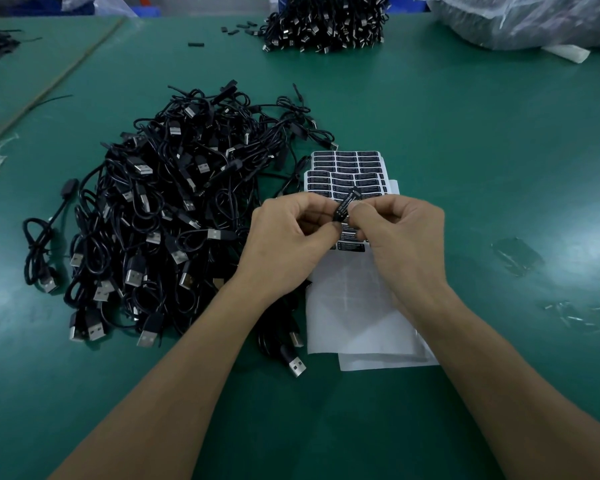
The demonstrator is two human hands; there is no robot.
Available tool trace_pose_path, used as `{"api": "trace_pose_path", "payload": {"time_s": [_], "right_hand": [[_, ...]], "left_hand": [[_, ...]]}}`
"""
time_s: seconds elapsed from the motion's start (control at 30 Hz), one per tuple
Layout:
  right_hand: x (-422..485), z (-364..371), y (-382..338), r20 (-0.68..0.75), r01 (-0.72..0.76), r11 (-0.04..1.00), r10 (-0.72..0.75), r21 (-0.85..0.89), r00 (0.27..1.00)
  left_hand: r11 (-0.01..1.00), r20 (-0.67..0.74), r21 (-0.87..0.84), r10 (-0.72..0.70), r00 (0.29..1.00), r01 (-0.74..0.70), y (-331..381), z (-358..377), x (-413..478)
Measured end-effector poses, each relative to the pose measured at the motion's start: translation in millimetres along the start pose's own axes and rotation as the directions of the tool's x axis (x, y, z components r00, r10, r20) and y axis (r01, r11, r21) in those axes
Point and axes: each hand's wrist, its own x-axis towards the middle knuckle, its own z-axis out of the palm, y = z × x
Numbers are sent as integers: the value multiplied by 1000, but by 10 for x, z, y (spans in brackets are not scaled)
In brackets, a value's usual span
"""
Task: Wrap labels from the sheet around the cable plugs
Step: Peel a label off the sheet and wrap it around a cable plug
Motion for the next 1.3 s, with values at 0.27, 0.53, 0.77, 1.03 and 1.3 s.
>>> {"api": "trace_pose_path", "payload": {"time_s": [0.27,0.53,0.77,1.03,1.3], "right_hand": [[-9,-17,0,12,27,1000,-27,-5,1000],[-8,-34,1,-12,19,1000,-19,-7,1000],[5,-29,-17,67,16,996,-22,90,998],[-2,-78,-60,129,143,980,-160,137,979],[-59,-94,-94,281,167,983,-180,71,943]], "left_hand": [[1000,17,-15,4,1000,-4,-8,5,-5],[1000,22,-19,15,1000,-15,-14,-5,-5],[1000,32,-14,6,999,-6,-21,6,-7],[995,44,21,94,995,-95,-21,20,-15],[881,-41,357,347,937,-310,220,-226,98]]}}
